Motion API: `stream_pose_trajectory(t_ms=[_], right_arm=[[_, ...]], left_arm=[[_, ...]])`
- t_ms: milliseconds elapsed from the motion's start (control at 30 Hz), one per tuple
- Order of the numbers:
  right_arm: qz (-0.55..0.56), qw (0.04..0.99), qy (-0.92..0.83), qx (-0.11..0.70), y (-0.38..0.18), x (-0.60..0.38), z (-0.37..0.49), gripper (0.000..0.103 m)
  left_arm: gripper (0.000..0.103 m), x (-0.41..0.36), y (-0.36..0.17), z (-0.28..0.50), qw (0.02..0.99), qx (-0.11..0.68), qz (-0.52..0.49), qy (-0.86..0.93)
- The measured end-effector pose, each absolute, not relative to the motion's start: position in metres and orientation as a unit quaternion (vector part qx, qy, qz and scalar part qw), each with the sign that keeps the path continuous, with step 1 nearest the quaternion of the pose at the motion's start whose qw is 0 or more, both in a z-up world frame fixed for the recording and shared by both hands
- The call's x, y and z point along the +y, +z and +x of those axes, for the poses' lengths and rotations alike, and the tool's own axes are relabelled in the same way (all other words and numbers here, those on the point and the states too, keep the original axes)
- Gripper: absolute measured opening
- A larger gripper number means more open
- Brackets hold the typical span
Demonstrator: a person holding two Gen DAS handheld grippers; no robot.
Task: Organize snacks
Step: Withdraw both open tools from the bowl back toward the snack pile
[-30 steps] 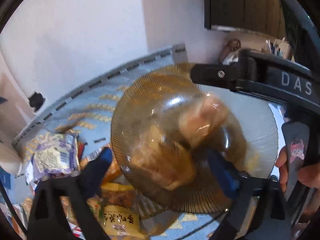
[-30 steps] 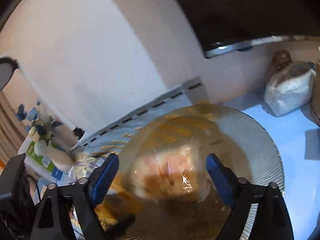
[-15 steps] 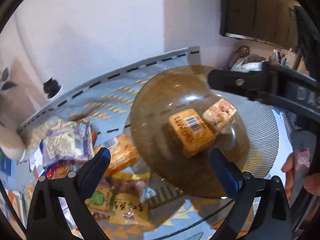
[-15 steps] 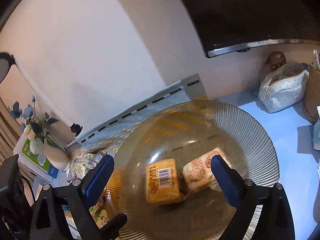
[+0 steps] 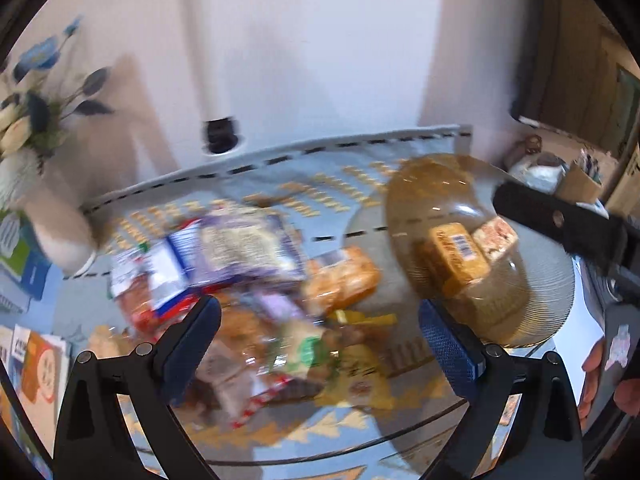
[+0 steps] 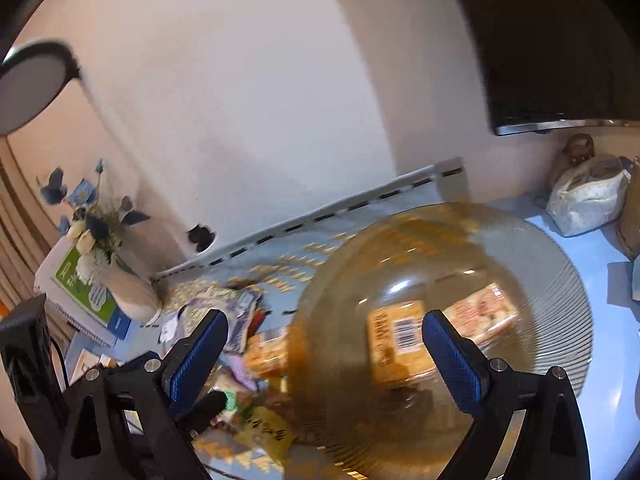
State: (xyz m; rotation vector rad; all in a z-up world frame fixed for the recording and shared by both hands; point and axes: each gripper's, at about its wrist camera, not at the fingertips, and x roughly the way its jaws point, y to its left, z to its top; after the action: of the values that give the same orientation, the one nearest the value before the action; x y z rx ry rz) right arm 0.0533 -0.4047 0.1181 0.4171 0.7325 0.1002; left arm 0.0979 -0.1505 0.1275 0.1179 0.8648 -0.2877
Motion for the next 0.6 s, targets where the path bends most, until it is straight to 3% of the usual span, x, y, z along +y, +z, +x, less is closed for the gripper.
stream_pose_trajectory(t_ms=[300, 600], right_arm=[[0.177, 0.907, 0.081, 0.374, 0.108, -0.344, 0.049, 0.097], [0.163, 0.898, 0.109, 0.395, 0.083, -0.301, 0.042, 0.097]], left_arm=[[0.099, -0.056, 0.134, 0.089, 0.907, 0.413, 0.024, -0.075], [0.099, 0.03, 0.103, 0.089, 0.902, 0.431, -0.001, -0.011]])
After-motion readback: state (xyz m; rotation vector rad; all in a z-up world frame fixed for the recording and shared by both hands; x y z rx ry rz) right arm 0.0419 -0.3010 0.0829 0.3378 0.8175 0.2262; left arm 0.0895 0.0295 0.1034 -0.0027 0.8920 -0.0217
